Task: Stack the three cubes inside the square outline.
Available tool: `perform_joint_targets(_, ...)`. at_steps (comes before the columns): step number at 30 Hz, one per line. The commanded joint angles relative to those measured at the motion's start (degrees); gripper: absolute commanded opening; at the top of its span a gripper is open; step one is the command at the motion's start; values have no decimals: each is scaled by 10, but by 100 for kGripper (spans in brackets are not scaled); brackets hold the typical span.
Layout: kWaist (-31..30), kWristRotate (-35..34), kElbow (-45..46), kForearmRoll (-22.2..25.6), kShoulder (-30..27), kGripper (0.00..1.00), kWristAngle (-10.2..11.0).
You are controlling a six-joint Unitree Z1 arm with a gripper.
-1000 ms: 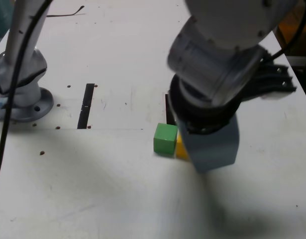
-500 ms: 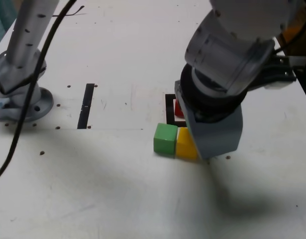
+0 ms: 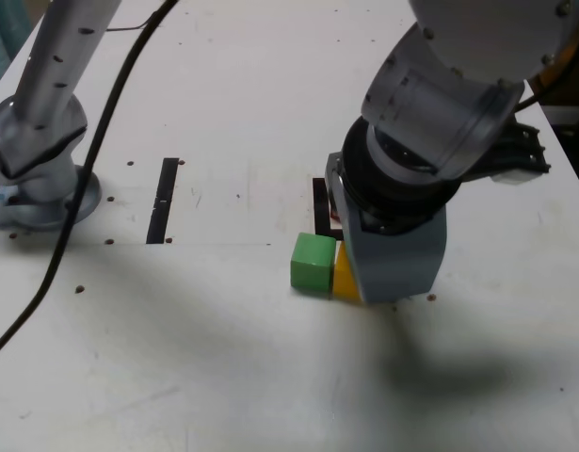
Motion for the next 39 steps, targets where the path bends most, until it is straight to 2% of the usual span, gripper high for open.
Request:
perform_joint_targets(1,2,3,1,-3,4,96,-3)
perform_joint_targets(5,5,10,4,-13,6,95,-13)
perform_joint_targets(11,9,18,23,-43,7,95,-38)
perform_joint_targets(16,12,22,34,-63,7,95,-46)
perform_joint_targets(28,37,38,62,-105,3,95,-51)
perform_joint_targets(39,47,43,72,-111,1,94,-50)
